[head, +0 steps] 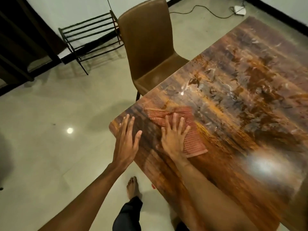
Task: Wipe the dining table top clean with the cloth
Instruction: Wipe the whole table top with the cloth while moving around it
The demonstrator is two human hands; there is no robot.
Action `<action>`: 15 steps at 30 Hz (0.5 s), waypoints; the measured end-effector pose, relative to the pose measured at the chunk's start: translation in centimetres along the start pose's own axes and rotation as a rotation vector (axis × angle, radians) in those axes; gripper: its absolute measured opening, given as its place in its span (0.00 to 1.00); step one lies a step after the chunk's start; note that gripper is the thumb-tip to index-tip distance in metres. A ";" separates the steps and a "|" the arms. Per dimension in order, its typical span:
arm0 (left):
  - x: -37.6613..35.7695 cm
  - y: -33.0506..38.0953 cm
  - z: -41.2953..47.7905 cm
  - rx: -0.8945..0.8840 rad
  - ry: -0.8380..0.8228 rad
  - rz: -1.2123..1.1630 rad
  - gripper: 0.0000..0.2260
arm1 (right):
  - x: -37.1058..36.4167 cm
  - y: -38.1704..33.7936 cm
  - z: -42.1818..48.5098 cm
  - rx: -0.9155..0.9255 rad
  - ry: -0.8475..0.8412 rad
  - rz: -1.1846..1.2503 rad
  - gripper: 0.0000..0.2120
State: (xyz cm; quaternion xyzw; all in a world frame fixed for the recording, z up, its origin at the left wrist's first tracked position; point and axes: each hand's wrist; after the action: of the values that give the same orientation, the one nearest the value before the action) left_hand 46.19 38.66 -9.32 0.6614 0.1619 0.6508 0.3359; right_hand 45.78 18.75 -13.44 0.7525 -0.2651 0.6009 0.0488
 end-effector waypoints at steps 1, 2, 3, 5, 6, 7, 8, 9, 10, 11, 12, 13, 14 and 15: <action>0.7 -0.9 0.8 -0.015 0.003 -0.001 0.27 | -1.0 -3.6 -0.1 0.077 -0.036 -0.015 0.29; 1.5 -2.0 1.6 -0.029 0.001 -0.001 0.26 | -2.1 -6.9 -0.5 0.169 -0.065 -0.036 0.30; 2.1 -2.8 2.2 -0.036 -0.003 0.000 0.26 | -3.1 -9.3 -1.1 0.259 -0.090 -0.070 0.31; 3.2 -4.2 3.5 -0.037 -0.015 0.006 0.26 | -3.9 -10.9 -1.0 0.361 -0.079 -0.114 0.31; 3.6 -4.7 4.0 -0.043 -0.019 0.007 0.26 | -3.5 -10.1 -0.1 0.351 -0.062 -0.101 0.30; 3.9 -5.2 4.4 -0.052 -0.024 0.001 0.26 | -3.0 -9.0 0.9 0.300 -0.050 -0.088 0.29; 4.3 -5.6 4.7 -0.060 -0.024 -0.002 0.27 | -2.4 -7.9 1.9 0.211 -0.026 -0.076 0.28; 4.6 -6.0 4.9 -0.058 -0.019 -0.002 0.27 | -1.8 -7.3 2.7 0.096 -0.009 -0.051 0.27; 4.9 -6.4 4.9 -0.045 -0.015 -0.008 0.27 | -1.7 -7.5 2.9 0.007 -0.009 -0.028 0.27; 5.2 -6.6 4.8 -0.034 -0.012 -0.016 0.27 | -1.8 -8.6 2.5 -0.020 -0.020 -0.018 0.28; 5.5 -6.7 4.5 -0.027 -0.010 -0.025 0.27 | -2.6 -10.3 1.2 0.017 -0.023 -0.036 0.30; 5.9 -6.7 4.1 -0.024 -0.010 -0.029 0.27 | -3.7 -12.1 -0.9 0.102 -0.023 -0.061 0.33; 6.2 -6.8 3.8 -0.021 -0.005 -0.030 0.27 | -5.1 -13.8 -3.1 0.198 -0.030 -0.089 0.36; 6.5 -6.8 3.5 -0.024 -0.003 -0.026 0.27 | -6.1 -14.8 -5.4 0.251 -0.044 -0.083 0.36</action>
State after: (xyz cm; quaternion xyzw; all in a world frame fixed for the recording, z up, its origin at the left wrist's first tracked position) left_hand 51.70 46.96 -8.67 0.6560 0.1621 0.6473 0.3525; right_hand 46.96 35.55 -14.02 0.7762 -0.1572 0.6100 -0.0269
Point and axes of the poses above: each hand's wrist, its own z-axis towards the middle knuckle, its own x-axis out of the back of the hand, y = z × x, and after that the axes turned 8 degrees about -x, right-handed
